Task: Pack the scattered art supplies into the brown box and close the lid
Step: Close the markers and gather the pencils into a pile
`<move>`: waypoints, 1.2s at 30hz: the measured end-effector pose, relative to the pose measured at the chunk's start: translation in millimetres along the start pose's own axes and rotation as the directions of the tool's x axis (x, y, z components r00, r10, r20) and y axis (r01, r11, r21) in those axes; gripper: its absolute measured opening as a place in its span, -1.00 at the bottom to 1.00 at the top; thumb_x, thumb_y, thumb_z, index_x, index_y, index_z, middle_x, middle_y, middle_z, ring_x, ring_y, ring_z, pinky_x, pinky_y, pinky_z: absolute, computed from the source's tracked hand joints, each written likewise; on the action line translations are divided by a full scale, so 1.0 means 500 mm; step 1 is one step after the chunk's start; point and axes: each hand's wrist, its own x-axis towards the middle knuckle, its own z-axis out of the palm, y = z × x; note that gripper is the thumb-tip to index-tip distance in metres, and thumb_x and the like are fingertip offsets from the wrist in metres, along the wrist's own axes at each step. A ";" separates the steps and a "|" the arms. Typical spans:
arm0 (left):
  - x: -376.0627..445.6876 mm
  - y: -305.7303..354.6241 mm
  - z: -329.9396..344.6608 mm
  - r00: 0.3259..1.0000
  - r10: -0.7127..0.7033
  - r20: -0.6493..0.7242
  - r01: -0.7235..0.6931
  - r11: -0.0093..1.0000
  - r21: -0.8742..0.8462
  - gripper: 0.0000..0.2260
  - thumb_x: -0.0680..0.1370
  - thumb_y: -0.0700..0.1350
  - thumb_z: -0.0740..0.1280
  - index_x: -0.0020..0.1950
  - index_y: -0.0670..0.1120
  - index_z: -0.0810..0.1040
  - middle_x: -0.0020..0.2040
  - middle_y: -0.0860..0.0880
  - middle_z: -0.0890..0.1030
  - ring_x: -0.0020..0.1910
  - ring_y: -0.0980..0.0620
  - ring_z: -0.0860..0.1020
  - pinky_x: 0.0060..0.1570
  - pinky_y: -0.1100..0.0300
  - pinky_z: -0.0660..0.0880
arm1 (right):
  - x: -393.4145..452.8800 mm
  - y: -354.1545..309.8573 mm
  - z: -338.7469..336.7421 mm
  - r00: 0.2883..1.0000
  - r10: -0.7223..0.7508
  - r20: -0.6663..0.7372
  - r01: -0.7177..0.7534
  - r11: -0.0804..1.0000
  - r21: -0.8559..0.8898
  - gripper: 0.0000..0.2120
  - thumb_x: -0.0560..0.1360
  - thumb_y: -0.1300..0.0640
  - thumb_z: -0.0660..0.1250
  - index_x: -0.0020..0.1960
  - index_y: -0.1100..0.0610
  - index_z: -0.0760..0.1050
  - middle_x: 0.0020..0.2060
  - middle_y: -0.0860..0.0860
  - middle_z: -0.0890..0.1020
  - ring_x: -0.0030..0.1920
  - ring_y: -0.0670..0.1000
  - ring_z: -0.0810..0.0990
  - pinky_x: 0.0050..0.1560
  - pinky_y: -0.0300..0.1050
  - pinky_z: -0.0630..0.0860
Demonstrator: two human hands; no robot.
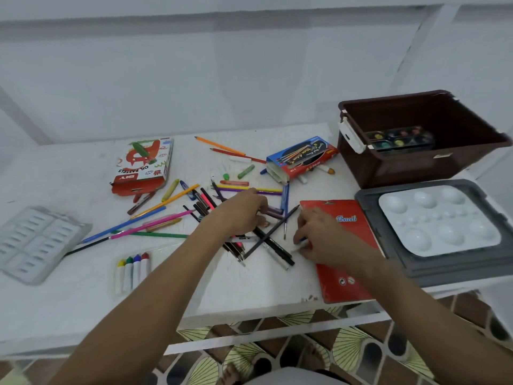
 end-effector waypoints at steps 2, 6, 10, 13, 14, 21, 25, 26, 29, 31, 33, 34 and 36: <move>-0.001 -0.003 0.003 1.000 0.007 -0.015 -0.007 1.000 -0.014 -0.83 0.53 -0.06 0.37 0.10 -0.04 0.50 0.05 -0.02 0.46 -0.05 0.02 0.43 -0.08 0.16 0.42 | 0.007 0.004 -0.001 1.000 -0.011 -0.007 0.011 0.999 0.036 -0.80 0.48 0.02 0.35 0.08 -0.01 0.61 0.03 -0.03 0.44 0.06 0.00 0.38 0.08 -0.14 0.34; -0.004 -0.008 0.000 0.999 -0.015 -0.052 0.013 0.999 -0.042 -0.78 0.53 -0.09 0.38 0.15 -0.09 0.51 -0.02 -0.01 0.49 -0.04 -0.02 0.47 -0.13 0.19 0.38 | 0.023 0.002 -0.014 0.998 0.033 -0.049 -0.021 0.974 0.225 -0.82 0.46 0.04 0.40 0.04 0.04 0.61 -0.02 -0.05 0.48 -0.02 -0.08 0.43 0.00 -0.20 0.41; -0.024 -0.021 -0.024 0.993 -0.028 -0.115 0.026 0.999 -0.022 -0.76 0.57 -0.04 0.32 0.18 -0.11 0.58 -0.05 -0.01 0.40 0.10 -0.07 0.48 -0.03 0.19 0.36 | 0.043 -0.015 -0.040 0.985 0.053 -0.163 0.016 0.917 0.398 -0.84 0.44 0.07 0.43 0.00 0.07 0.60 -0.12 -0.06 0.50 -0.19 -0.13 0.47 -0.18 -0.29 0.39; -0.073 -0.037 -0.049 0.960 -0.100 -0.262 0.083 0.994 -0.075 -0.74 0.56 0.00 0.33 0.21 -0.05 0.59 -0.05 -0.01 0.35 -0.08 0.01 0.45 -0.08 0.23 0.33 | 0.066 -0.047 -0.057 0.967 0.057 -0.249 0.078 0.863 0.500 -0.87 0.43 0.06 0.44 -0.03 0.05 0.61 -0.23 -0.07 0.52 -0.29 -0.15 0.50 -0.29 -0.40 0.41; -0.095 -0.044 -0.057 0.940 -0.139 -0.310 0.113 0.988 -0.102 -0.74 0.56 0.00 0.33 0.22 -0.02 0.59 -0.06 -0.02 0.35 -0.12 0.03 0.43 -0.09 0.23 0.32 | 0.075 -0.062 -0.060 0.963 0.051 -0.264 0.102 0.840 0.533 -0.89 0.44 0.06 0.42 -0.05 0.05 0.60 -0.27 -0.07 0.53 -0.35 -0.15 0.48 -0.33 -0.41 0.39; -0.293 -0.133 -0.079 0.815 -0.426 -0.394 0.301 0.890 -0.342 -0.76 0.56 0.00 0.32 0.20 0.02 0.61 -0.26 0.07 0.59 -0.30 0.12 0.52 -0.30 0.28 0.38 | 0.140 -0.214 -0.039 0.959 -0.104 -0.265 0.256 0.719 0.646 -0.94 0.47 0.17 0.38 -0.05 0.07 0.55 -0.43 -0.19 0.54 -0.49 -0.15 0.38 -0.38 -0.40 0.33; -0.385 -0.190 -0.052 0.749 -0.556 -0.361 0.399 0.813 -0.425 -0.80 0.51 -0.10 0.35 0.11 0.07 0.64 -0.27 0.05 0.65 -0.31 0.07 0.60 -0.24 0.25 0.50 | 0.167 -0.305 -0.010 0.936 -0.227 -0.270 0.348 0.715 0.606 -0.87 0.45 0.22 0.41 -0.01 0.12 0.59 -0.31 -0.14 0.59 -0.42 -0.13 0.46 -0.32 -0.45 0.37; -0.400 -0.199 -0.044 0.744 -0.578 -0.336 0.407 0.790 -0.458 -0.79 0.49 -0.13 0.34 0.08 0.08 0.65 -0.29 0.06 0.66 -0.30 0.07 0.61 -0.23 0.24 0.51 | 0.173 -0.321 0.000 0.929 -0.253 -0.270 0.367 0.718 0.591 -0.86 0.44 0.23 0.41 0.00 0.14 0.59 -0.28 -0.08 0.60 -0.41 -0.13 0.48 -0.30 -0.44 0.39; -0.424 -0.213 -0.016 0.754 -0.606 -0.255 0.396 0.729 -0.558 -0.80 0.46 -0.03 0.39 0.06 0.09 0.65 -0.27 0.09 0.66 -0.25 0.11 0.61 -0.14 0.19 0.54 | 0.188 -0.353 0.035 0.926 -0.290 -0.240 0.376 0.734 0.565 -0.84 0.45 0.24 0.40 0.03 0.13 0.58 -0.26 -0.09 0.59 -0.42 -0.09 0.52 -0.32 -0.36 0.46; -0.427 -0.216 0.000 0.771 -0.585 -0.250 0.392 0.747 -0.537 -0.83 0.47 0.04 0.40 0.05 0.12 0.65 -0.23 0.09 0.65 -0.24 0.15 0.58 -0.18 0.25 0.47 | 0.189 -0.367 0.055 0.934 -0.283 -0.220 0.358 0.755 0.549 -0.82 0.46 0.24 0.38 0.05 0.11 0.58 -0.24 -0.11 0.59 -0.43 -0.04 0.54 -0.31 -0.20 0.53; -0.423 -0.216 0.008 0.787 -0.564 -0.248 0.391 0.769 -0.506 -0.85 0.50 0.00 0.38 0.05 0.12 0.64 -0.21 0.09 0.63 -0.26 0.19 0.55 -0.25 0.36 0.37 | 0.190 -0.378 0.070 0.938 -0.275 -0.210 0.345 0.773 0.532 -0.79 0.46 0.24 0.37 0.07 0.09 0.58 -0.21 -0.09 0.60 -0.43 -0.08 0.51 -0.28 -0.21 0.51; -0.418 -0.215 0.010 0.797 -0.555 -0.240 0.390 0.775 -0.497 -0.83 0.51 -0.04 0.36 0.07 0.12 0.64 -0.19 0.09 0.63 -0.25 0.20 0.54 -0.28 0.41 0.35 | 0.191 -0.382 0.075 0.940 -0.272 -0.206 0.341 0.774 0.534 -0.78 0.45 0.24 0.37 0.08 0.08 0.59 -0.18 -0.07 0.61 -0.41 -0.13 0.49 -0.27 -0.30 0.47; -0.407 -0.209 0.011 0.813 -0.539 -0.222 0.389 0.785 -0.482 -0.76 0.52 -0.09 0.33 0.16 0.10 0.61 -0.12 0.07 0.62 -0.22 0.19 0.54 -0.27 0.45 0.32 | 0.192 -0.389 0.084 0.944 -0.267 -0.194 0.330 0.780 0.532 -0.77 0.46 0.24 0.37 0.10 0.08 0.59 -0.14 -0.03 0.61 -0.34 -0.28 0.46 -0.24 -0.50 0.30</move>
